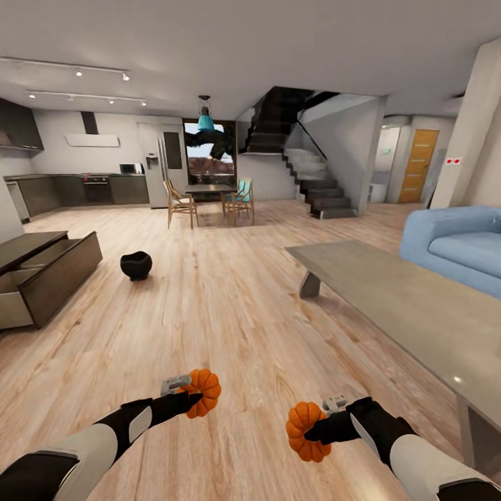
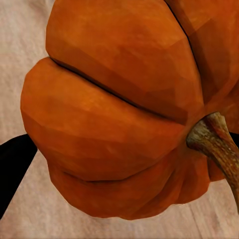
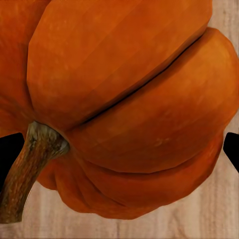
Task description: Place each of the two pumpkins and all three candles from the living room inside a cabinet in the living room (use any cabinet), then make sure every cabinet is closed, and position the cauldron so it is next to a table in the living room.
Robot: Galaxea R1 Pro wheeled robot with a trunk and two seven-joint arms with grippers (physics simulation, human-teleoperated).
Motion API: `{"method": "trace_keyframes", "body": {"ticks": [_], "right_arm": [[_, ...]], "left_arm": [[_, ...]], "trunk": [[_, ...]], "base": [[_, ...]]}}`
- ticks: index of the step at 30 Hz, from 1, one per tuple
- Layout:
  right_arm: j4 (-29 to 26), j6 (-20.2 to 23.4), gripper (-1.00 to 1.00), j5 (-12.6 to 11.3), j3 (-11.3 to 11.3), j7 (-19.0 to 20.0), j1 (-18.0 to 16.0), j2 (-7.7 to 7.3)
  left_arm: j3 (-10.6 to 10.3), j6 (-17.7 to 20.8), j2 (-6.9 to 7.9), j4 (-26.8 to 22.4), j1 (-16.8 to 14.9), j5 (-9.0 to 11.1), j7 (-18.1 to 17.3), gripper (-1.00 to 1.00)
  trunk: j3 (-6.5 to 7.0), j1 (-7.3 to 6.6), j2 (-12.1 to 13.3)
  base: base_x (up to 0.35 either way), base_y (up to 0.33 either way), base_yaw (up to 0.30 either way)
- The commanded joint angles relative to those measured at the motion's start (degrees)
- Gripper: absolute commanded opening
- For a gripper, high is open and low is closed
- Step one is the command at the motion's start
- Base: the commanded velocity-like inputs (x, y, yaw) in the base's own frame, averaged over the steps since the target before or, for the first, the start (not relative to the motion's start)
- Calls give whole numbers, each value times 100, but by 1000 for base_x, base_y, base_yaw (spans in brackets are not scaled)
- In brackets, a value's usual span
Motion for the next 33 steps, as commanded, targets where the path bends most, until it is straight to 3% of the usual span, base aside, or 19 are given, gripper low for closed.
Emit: {"method": "trace_keyframes", "body": {"ticks": [1, 20, 33], "right_arm": [[-15, 33, -100, 1, -5, 23, -3, -2], [-15, 33, -100, 1, -5, 23, 1, -1], [-15, 33, -100, 1, -5, 23, 2, -1]], "left_arm": [[-4, 39, 2, -14, -2, 69, -2, -100], [-4, 39, 0, -14, 0, 68, 4, -100], [-4, 39, -2, -14, -2, 67, 7, -100]], "trunk": [[-5, 1, -3], [-8, 1, -3], [-108, 1, -3]], "base": [[301, 130, 0], [301, 130, 1], [301, 130, 86]]}}
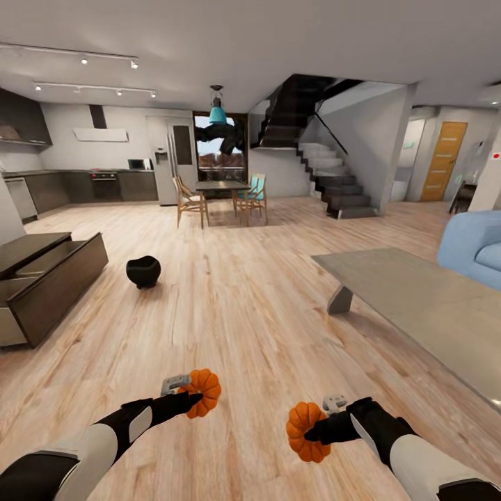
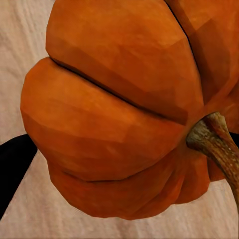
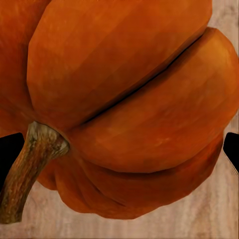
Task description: Place each of the two pumpkins and all three candles from the living room inside a cabinet in the living room (use any cabinet), then make sure every cabinet is closed, and position the cauldron so it is next to a table in the living room.
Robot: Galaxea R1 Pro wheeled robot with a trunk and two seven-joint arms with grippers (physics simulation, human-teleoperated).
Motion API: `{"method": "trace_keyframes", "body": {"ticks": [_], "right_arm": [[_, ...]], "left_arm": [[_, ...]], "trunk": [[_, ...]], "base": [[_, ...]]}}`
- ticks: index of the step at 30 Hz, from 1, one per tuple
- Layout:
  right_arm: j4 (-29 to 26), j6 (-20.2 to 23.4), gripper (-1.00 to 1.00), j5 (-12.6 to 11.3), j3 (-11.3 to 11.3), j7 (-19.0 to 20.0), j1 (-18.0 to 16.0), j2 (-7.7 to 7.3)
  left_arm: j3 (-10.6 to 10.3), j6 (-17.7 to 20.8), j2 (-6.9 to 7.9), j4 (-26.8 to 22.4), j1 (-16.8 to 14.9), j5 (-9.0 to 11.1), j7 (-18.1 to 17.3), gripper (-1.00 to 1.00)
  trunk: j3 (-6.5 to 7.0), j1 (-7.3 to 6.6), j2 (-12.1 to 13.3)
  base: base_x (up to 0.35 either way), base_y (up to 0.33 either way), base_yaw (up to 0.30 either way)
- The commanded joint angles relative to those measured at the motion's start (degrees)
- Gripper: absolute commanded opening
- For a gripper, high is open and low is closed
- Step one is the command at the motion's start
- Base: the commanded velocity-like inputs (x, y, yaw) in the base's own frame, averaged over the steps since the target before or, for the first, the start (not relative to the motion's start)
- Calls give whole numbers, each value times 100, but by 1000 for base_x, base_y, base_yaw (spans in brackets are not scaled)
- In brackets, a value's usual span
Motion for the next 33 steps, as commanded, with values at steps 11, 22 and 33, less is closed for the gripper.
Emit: {"method": "trace_keyframes", "body": {"ticks": [11, 22, 33], "right_arm": [[-16, 23, -100, 0, -7, 24, 2, -2], [-16, -322, -100, 0, -3, 18, 7, 4], [-16, -329, -100, 0, -1, 27, 11, -4]], "left_arm": [[-1, 39, -3, -13, 4, 71, -2, -100], [-3, 39, -3, -14, 0, 71, -2, -100], [-5, 39, -6, -8, -1, 71, -2, -100]], "trunk": [[-38, 1, -3], [-38, 1, -3], [-38, 1, -3]], "base": [[305, 117, 51], [313, 95, 0], [318, 34, 0]]}}
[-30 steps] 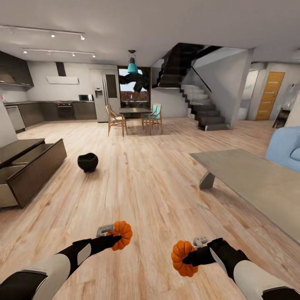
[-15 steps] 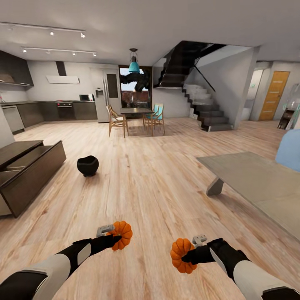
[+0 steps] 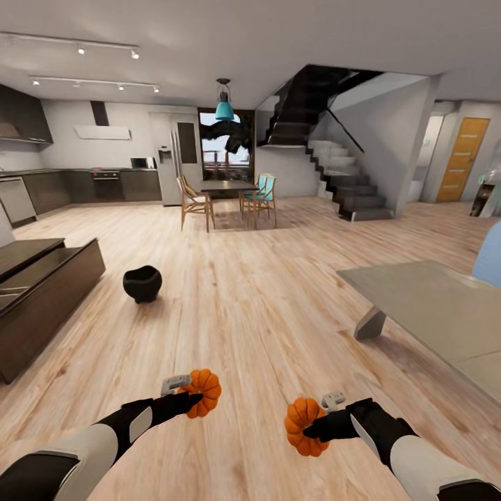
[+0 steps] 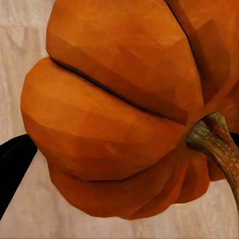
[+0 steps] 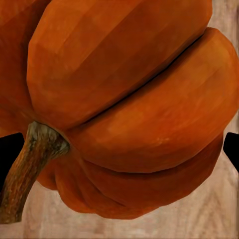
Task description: Place each of the two pumpkins and all three candles from the living room inside a cabinet in the living room (use any cabinet), then make sure every cabinet is closed, and position the cauldron so it is next to a table in the living room.
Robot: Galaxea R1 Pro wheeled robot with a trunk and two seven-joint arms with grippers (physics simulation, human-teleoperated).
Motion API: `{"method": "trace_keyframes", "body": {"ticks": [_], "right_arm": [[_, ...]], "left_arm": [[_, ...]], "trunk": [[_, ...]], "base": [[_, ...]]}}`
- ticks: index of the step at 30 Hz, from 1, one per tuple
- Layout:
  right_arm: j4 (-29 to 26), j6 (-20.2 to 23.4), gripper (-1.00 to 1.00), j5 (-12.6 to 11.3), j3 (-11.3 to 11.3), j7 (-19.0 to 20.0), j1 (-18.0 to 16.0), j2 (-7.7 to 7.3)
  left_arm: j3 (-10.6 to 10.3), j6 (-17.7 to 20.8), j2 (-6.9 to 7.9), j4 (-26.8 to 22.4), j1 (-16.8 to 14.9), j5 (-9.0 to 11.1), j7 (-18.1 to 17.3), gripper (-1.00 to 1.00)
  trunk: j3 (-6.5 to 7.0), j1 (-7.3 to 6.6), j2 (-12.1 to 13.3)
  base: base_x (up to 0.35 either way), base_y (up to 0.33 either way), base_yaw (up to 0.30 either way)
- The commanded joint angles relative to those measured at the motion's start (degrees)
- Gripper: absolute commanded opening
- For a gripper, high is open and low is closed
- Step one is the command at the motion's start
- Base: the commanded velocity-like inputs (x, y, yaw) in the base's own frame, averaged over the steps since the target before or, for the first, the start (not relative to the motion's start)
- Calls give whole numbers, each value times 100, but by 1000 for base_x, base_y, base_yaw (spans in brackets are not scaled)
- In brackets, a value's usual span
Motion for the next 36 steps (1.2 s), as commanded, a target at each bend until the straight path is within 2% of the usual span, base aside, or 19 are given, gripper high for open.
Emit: {"method": "trace_keyframes", "body": {"ticks": [1, 10, 36], "right_arm": [[-15, 32, -100, 3, -8, 21, -2, -2], [-15, 32, -100, 3, -11, 19, -2, -2], [-15, 32, -100, 1, -14, 22, -2, -2]], "left_arm": [[-3, 38, 3, -15, -3, 71, -2, -100], [-4, 38, -4, -14, -1, 71, -2, -100], [-1, 38, -4, 20, -4, 71, -2, -100]], "trunk": [[-5, 2, -3], [-5, 2, -3], [-5, 2, -3]], "base": [[320, 1, 0], [320, 0, 93], [324, 0, 285]]}}
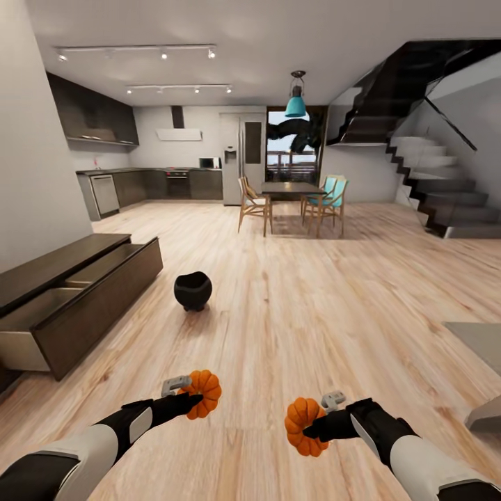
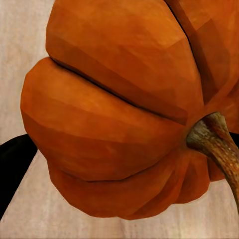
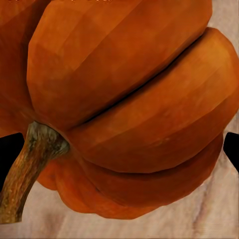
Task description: Place each of the two pumpkins and all three candles from the living room inside a cabinet in the living room (use any cabinet), then make sure every cabinet is closed, and position the cauldron so it is next to a table in the living room.
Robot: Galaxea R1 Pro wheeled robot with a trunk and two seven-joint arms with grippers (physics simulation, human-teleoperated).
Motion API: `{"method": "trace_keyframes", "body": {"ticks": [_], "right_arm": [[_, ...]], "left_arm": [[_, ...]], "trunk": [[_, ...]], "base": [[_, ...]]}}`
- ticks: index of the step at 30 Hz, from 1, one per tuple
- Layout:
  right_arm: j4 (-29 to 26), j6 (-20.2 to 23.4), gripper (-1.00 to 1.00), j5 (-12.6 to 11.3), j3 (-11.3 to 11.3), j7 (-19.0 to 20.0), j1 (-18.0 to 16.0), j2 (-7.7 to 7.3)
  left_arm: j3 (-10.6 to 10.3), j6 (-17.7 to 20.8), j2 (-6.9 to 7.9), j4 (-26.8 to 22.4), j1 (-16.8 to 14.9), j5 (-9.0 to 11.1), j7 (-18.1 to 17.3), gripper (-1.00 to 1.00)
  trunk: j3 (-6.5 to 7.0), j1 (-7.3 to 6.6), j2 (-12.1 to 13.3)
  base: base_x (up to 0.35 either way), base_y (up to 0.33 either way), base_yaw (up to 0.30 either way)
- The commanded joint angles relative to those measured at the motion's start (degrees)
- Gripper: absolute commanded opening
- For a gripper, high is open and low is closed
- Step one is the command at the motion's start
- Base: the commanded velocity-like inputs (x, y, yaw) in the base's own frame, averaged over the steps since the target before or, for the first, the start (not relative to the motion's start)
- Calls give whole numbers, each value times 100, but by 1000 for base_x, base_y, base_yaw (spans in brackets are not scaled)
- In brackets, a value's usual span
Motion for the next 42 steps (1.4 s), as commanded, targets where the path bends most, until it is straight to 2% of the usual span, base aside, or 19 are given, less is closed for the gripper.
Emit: {"method": "trace_keyframes", "body": {"ticks": [1, 42], "right_arm": [[-18, 33, -100, 3, -8, 22, 0, -3], [-18, 33, -100, 4, -5, 18, 0, -3]], "left_arm": [[-2, 38, 1, 15, -1, 72, -1, -100], [-5, 38, 1, 28, -1, 73, -1, -100]], "trunk": [[-5, 2, -3], [-9, 2, -3]], "base": [[328, 0, 291], [328, 0, 291]]}}
